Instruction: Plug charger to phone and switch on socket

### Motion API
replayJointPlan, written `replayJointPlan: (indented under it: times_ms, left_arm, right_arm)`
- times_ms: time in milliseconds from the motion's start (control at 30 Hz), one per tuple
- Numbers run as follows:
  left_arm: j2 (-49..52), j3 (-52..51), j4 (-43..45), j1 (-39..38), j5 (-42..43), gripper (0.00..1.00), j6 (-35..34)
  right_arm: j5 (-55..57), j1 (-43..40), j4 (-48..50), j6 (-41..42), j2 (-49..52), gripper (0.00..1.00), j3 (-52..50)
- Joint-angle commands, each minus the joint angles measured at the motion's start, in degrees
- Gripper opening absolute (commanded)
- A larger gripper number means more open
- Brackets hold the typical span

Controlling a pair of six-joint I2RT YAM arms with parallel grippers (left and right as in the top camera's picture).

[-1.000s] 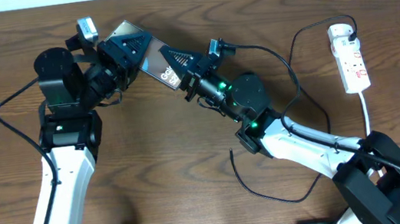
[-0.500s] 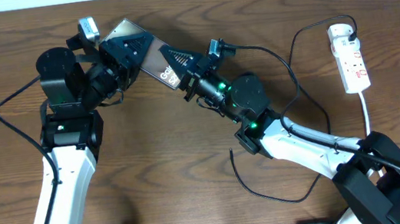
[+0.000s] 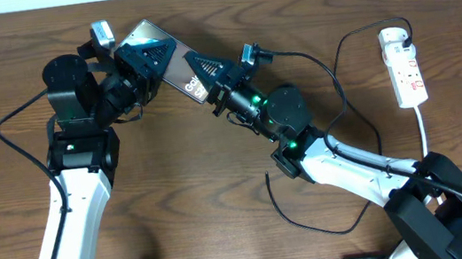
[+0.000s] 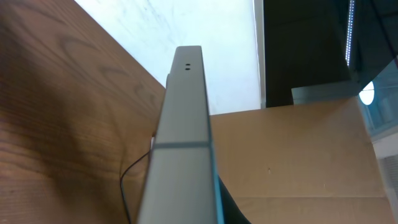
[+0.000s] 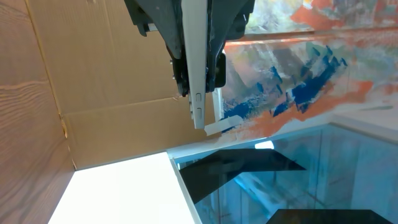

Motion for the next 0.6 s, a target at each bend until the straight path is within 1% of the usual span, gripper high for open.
replayJointPlan:
  times_ms: [0, 200, 333, 467, 567]
  left_arm:
    - [0.1, 0.3, 1.2, -1.6, 2.6, 0.07, 2.0]
    - [0.1, 0.3, 1.2, -1.6, 2.5, 0.07, 2.0]
    - [0.1, 0.3, 1.2, -1.6, 2.5, 0.07, 2.0]
    - [0.1, 0.3, 1.2, -1.6, 2.5, 0.07, 2.0]
    - [0.1, 0.3, 1.2, -1.6, 2.5, 0.07, 2.0]
  right_arm:
    - [-7.3, 3.1, -0.2, 0.0, -0.4, 0.01, 1.1]
    - [-7.3, 3.1, -0.2, 0.0, -0.4, 0.01, 1.1]
    - [-7.3, 3.1, -0.2, 0.0, -0.4, 0.02, 1.1]
    - [-7.3, 3.1, -0.2, 0.0, -0.4, 0.06, 1.1]
    - [-7.3, 3.1, -0.2, 0.0, -0.4, 0.05, 1.1]
